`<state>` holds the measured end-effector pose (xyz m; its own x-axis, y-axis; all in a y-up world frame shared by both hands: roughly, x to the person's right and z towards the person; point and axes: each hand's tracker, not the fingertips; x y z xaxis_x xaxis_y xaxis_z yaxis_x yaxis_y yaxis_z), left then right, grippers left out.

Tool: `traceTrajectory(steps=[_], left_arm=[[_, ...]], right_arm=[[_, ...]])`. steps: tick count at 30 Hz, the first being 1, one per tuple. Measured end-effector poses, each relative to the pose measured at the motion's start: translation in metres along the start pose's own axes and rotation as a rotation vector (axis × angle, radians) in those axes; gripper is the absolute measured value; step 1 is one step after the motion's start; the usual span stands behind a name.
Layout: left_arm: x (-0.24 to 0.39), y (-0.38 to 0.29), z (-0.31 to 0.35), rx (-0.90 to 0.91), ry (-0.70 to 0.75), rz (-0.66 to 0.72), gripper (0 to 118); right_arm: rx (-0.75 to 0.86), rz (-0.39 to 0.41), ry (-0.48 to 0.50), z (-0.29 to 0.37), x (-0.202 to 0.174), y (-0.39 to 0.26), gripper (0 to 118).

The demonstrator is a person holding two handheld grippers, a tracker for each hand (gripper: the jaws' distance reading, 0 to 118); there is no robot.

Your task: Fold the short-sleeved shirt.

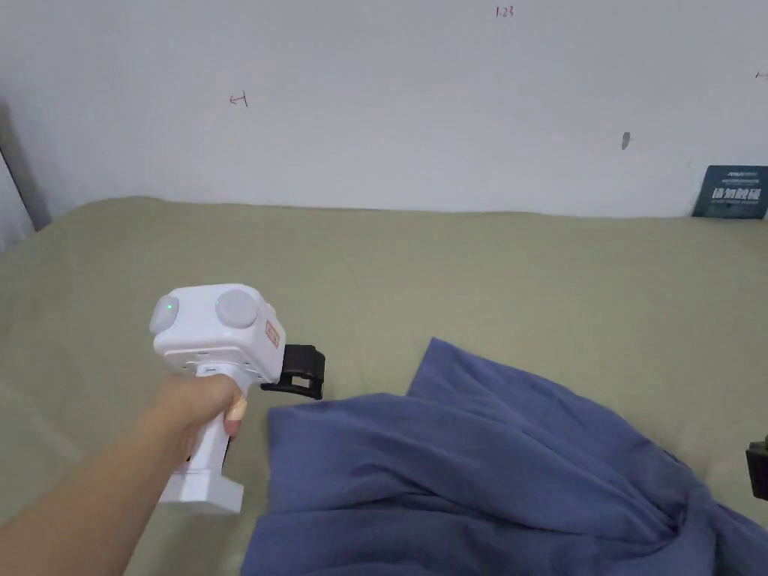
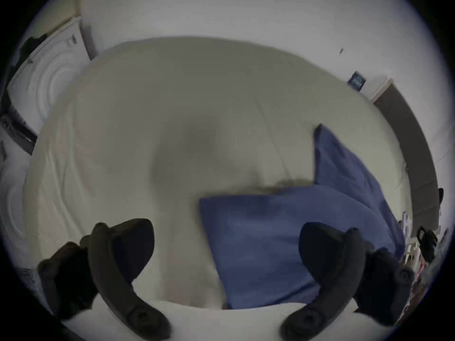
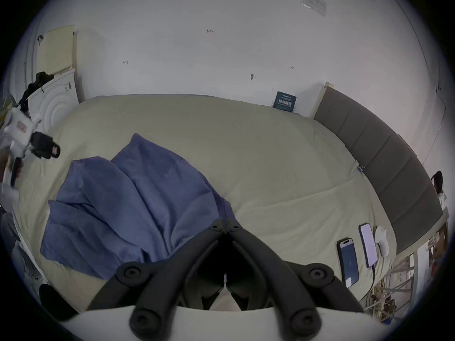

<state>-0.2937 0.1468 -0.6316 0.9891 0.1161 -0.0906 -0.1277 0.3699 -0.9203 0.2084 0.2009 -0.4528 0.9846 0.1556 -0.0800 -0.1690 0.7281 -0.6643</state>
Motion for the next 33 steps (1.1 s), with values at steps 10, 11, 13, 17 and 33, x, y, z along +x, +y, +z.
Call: traceTrajectory(steps=[10, 11, 13, 17, 33], left_arm=[[0.004, -0.014, -0.041, -0.054, 0.111, 0.027, 36], [-0.004, -0.015, -0.035, -0.038, 0.019, 0.065, 6], [-0.014, -0.008, -0.029, -0.031, -0.053, 0.151, 1], [-0.006, -0.006, -0.017, -0.021, -0.029, 0.070, 1], [0.017, -0.021, -0.004, -0.015, -0.038, 0.005, 1]], right_arm=[[-0.037, 0.004, -0.025, -0.019, 0.016, -0.006, 0], [-0.034, 0.003, -0.020, -0.020, 0.017, -0.006, 0], [-0.032, -0.004, -0.015, -0.020, 0.018, -0.006, 0], [-0.045, -0.004, -0.014, -0.022, 0.018, -0.008, 0], [-0.298, -0.137, 0.189, -0.060, 0.016, -0.014, 6]])
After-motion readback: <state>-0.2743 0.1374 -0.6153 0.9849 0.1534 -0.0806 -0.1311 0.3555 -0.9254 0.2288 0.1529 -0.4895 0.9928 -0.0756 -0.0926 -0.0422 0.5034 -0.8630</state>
